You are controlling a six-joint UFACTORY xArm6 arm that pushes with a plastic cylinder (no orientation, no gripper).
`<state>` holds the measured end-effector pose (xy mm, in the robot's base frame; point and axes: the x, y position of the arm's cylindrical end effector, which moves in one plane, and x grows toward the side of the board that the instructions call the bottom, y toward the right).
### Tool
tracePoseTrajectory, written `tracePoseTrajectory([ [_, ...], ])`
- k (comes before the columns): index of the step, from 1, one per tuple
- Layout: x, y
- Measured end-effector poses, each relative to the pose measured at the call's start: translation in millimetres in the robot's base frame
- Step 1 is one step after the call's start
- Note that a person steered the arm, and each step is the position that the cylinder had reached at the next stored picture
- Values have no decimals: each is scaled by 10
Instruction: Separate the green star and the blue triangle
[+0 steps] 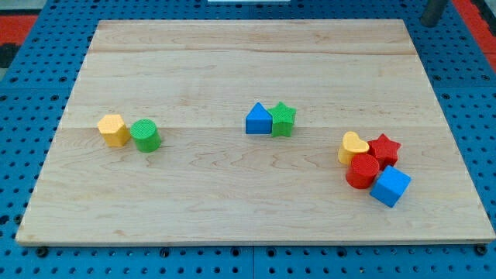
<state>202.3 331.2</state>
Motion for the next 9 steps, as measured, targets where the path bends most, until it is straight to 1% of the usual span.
tracePoseTrajectory([
  [2, 0, -53],
  [4, 24, -300],
  [6, 28, -303],
  [7, 570, -51],
  [8, 1306, -46],
  [9, 1851, -164],
])
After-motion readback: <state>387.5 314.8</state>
